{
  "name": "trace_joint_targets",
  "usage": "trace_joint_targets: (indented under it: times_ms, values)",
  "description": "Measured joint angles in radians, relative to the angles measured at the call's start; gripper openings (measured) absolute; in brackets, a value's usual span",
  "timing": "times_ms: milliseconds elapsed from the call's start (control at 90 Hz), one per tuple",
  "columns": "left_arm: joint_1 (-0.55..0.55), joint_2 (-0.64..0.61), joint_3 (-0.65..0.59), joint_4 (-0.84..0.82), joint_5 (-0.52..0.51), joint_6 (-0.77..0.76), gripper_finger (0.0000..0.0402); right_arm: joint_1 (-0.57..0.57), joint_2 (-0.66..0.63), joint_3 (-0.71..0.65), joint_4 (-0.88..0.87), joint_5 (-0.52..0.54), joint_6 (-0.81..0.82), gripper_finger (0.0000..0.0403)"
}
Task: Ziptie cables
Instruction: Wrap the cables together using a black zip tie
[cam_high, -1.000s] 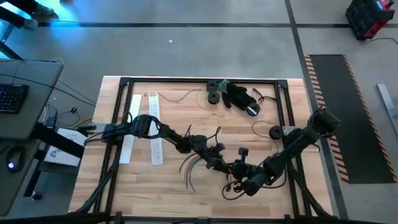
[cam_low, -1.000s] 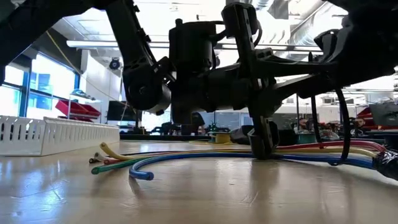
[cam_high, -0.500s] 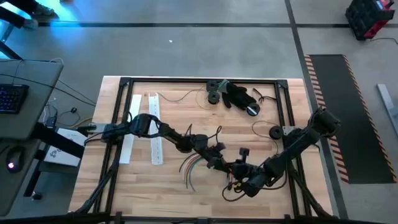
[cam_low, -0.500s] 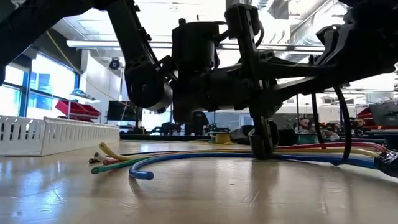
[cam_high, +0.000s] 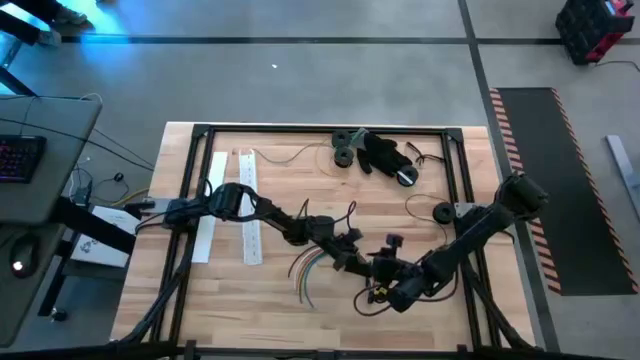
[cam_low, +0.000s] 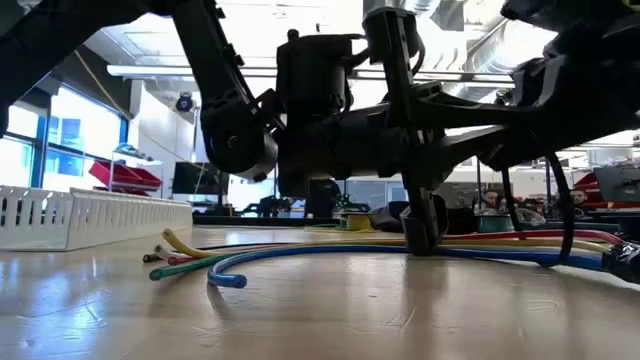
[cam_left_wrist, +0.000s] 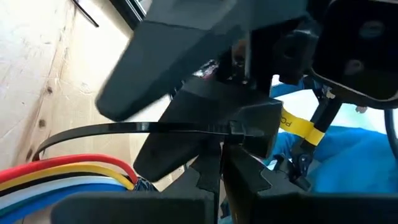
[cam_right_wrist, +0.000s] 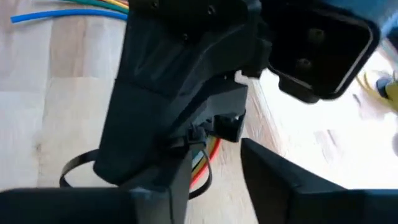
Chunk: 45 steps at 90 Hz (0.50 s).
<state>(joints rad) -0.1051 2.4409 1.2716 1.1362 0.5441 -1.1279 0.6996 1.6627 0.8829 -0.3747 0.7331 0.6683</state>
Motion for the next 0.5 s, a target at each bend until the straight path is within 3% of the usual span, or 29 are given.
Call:
trace_joint_targets:
  times_ms: [278,500]
  values:
    - [0.0,0.0,0.0,0.0,-0.001,-0.003,0.0,0.004,0.0,-0.044,-0.024,-0.017,0.183,0.0152]
    - [0.0,0.0,0.0,0.011,0.001,-0.004,0.0,-0.014,0.0,-0.148,0.196,-0.063,0.185,0.011]
